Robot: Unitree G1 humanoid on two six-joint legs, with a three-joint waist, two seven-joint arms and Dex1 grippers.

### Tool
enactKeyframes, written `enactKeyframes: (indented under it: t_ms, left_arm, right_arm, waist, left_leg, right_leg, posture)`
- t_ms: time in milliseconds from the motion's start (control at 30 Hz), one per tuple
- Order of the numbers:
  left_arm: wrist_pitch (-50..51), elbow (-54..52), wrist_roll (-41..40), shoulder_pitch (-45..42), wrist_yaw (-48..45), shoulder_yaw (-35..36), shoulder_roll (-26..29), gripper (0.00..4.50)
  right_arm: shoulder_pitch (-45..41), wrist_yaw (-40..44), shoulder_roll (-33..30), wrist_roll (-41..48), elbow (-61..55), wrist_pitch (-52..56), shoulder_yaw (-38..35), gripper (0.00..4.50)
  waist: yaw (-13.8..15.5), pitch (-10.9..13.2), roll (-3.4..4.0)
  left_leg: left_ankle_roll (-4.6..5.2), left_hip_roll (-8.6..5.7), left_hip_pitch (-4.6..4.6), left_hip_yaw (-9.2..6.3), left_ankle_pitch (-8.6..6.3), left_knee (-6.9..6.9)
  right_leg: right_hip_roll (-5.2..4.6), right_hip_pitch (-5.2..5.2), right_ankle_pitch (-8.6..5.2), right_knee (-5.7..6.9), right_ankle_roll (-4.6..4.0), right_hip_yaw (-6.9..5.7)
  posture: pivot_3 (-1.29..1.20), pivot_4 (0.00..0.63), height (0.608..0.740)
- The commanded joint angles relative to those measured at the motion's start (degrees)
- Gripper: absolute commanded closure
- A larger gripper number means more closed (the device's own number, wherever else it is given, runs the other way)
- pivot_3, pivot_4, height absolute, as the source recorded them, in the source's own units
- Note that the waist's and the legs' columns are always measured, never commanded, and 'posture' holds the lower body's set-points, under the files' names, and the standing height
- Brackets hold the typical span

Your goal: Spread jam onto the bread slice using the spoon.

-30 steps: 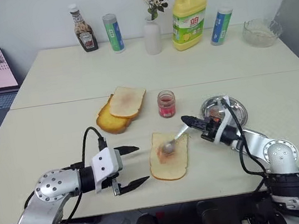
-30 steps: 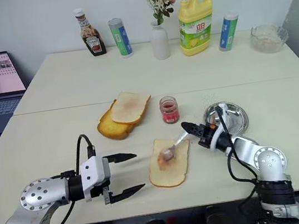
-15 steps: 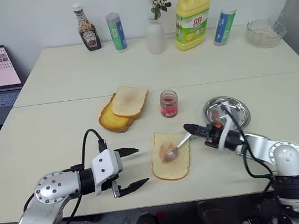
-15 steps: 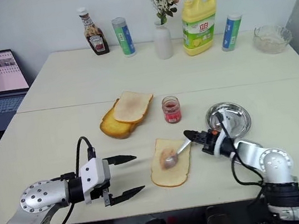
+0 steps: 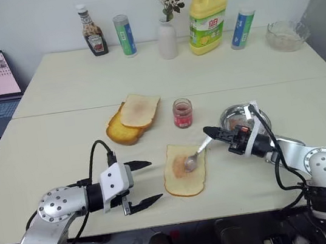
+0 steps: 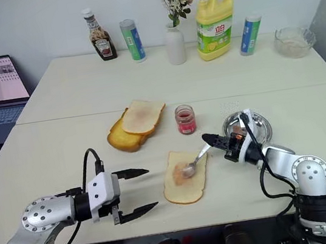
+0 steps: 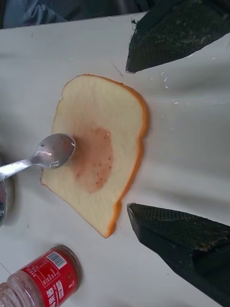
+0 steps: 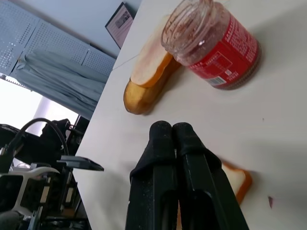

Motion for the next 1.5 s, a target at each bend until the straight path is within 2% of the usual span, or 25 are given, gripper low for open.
enactKeyframes:
  t_ms: [33, 200, 600, 900, 1100, 1233, 1367, 1500]
  left_arm:
    - [-0.93, -1.25, 0.19, -0.15, 0.07, 0.87, 0.38, 0.00]
    - [-0.71, -1.64, 0.16, -0.33, 0.38, 0.73, 0.25, 0.00]
    - [1.28, -3.44, -2.02, 1.42, -0.77, 3.00, 1.89, 0.00]
    - [2.13, -4.08, -2.18, 1.34, -2.21, 2.55, 3.09, 0.00]
    - [1.06, -3.58, -1.19, 0.98, -2.91, 2.46, 3.52, 0.00]
    - [2.94, -3.75, -3.12, -1.32, -2.66, 2.93, 3.08, 0.00]
    - [6.82, -5.17, -6.38, -6.85, -3.25, 2.17, 3.40, 0.00]
    - [10.23, -6.33, -8.95, -13.61, -4.50, -0.38, 2.84, 0.00]
  right_arm:
    - [-0.13, 0.15, 2.20, -0.39, -0.45, -0.93, 2.26, 4.49]
    - [1.34, 1.50, 1.83, -1.03, -0.99, 0.07, 4.25, 4.49]
    - [1.21, 3.81, -5.01, 1.20, -4.36, -0.18, 1.21, 4.49]
    - [0.23, 9.28, -8.75, -6.20, -6.92, -3.48, 4.29, 4.49]
    - [0.30, 12.05, -8.83, -8.34, -7.92, -4.99, 4.82, 4.49]
    - [0.80, 12.74, -9.16, -5.10, -9.02, -4.80, 1.44, 4.49]
    - [1.08, 10.09, -11.32, -0.12, -9.18, -6.04, -6.48, 4.49]
    - [1.59, 6.39, -14.06, 1.11, -7.12, -7.87, -13.26, 4.49]
  waist:
    - [-0.01, 0.00, 0.00]
    - [0.03, 0.00, 0.00]
    - [0.02, 0.00, 0.00]
    - [0.03, 0.00, 0.00]
    - [0.04, 0.00, 0.00]
    - [0.05, 0.00, 0.00]
    - [0.27, 0.01, -0.01]
    - [0.29, 0.01, -0.04]
  left_leg:
    - [0.00, 0.00, 0.00, 0.00, 0.00, 0.00]
    - [0.00, 0.00, -0.01, 0.01, 0.00, 0.00]
    - [0.00, 0.00, 0.00, 0.00, 0.00, 0.01]
    - [0.00, -0.01, -0.01, 0.01, 0.00, 0.01]
    - [0.00, 0.00, 0.00, 0.00, 0.00, 0.00]
    - [0.00, 0.00, 0.00, 0.00, 0.00, 0.01]
    - [0.00, -0.02, -0.03, 0.00, 0.00, 0.03]
    - [0.00, -0.06, -0.05, 0.02, 0.00, 0.06]
  right_leg:
    - [0.00, 0.00, 0.00, 0.00, 0.00, 0.00]
    - [-0.01, 0.00, 0.00, 0.00, 0.00, 0.01]
    - [-0.01, 0.00, 0.00, 0.00, 0.00, 0.00]
    - [-0.01, 0.00, 0.00, -0.02, 0.00, 0.01]
    - [0.00, 0.00, 0.00, -0.01, 0.00, -0.01]
    - [-0.01, 0.00, 0.00, -0.02, 0.00, -0.01]
    - [-0.02, 0.01, 0.00, -0.03, 0.01, -0.02]
    - [-0.05, 0.05, 0.02, -0.05, 0.04, 0.00]
  posture:
    - [0.00, 0.150, 0.740]
    - [0.00, 0.150, 0.740]
    - [0.00, 0.150, 0.740]
    - [0.00, 0.150, 0.740]
    - [0.00, 0.150, 0.740]
    - [0.00, 0.150, 0.740]
    - [0.00, 0.150, 0.740]
    - [0.00, 0.150, 0.740]
